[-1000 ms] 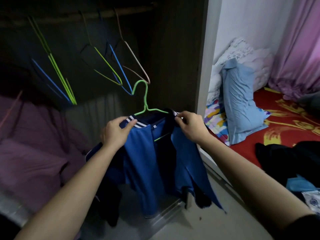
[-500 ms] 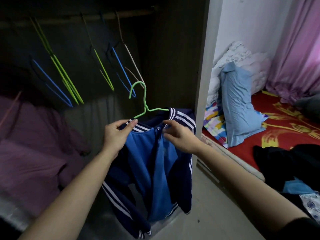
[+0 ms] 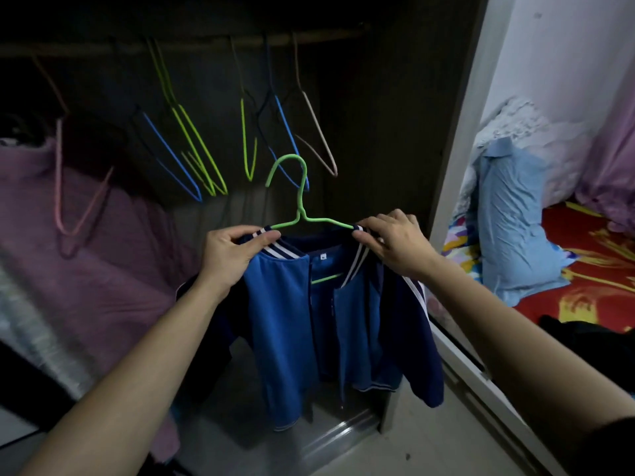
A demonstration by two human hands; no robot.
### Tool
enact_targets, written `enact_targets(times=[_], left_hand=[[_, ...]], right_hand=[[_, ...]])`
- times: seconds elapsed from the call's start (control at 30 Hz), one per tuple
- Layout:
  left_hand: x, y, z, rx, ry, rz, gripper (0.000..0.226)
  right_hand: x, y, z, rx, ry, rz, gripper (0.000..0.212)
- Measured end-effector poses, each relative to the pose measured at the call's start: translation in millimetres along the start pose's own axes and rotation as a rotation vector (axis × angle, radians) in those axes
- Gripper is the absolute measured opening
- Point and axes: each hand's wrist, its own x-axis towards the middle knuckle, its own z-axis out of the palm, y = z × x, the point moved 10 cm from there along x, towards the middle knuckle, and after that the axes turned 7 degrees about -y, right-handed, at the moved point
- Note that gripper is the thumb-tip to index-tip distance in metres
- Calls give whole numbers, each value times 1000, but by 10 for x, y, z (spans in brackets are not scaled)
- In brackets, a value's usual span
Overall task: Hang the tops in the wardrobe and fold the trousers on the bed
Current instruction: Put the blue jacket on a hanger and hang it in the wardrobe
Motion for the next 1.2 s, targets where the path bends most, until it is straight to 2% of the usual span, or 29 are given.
enact_targets(times=[0.1, 0.2, 0.37, 0.47, 0.57, 0.7, 0.77, 0.87, 0.93, 1.07, 1.2], left_hand=[[-3, 39, 5, -50, -43, -5, 27], [47, 96, 33, -101, -86, -2, 13], [193, 143, -44, -120, -202, -44, 18], [273, 89, -134, -139, -238, -90, 18], [270, 120, 44, -39, -359, -47, 11], [328, 227, 82, -125, -203, 41, 6], [365, 235, 124, -162, -191, 45, 8], [394, 182, 283, -144, -284, 62, 12], [401, 164, 451, -67, -374, 97, 12], [419, 207, 817, 82, -450, 203, 4], [523, 465, 1076, 299, -445, 363, 36]], right_hand=[[87, -285, -68, 72, -57, -149, 37], [101, -426, -245, 218, 6, -163, 23], [25, -460, -710, 114, 254, -145, 28], [46, -517, -813, 126, 273, -139, 28], [77, -604, -811, 143, 250, -148, 29], [75, -676, -795, 170, 219, -131, 25], [47, -691, -786, 182, 164, -117, 22], [-51, -653, -772, 223, 14, -61, 12], [-155, -590, -776, 241, -45, 5, 14], [-440, -433, -830, 165, 49, 176, 23], [-743, -306, -957, 120, 163, 292, 25]])
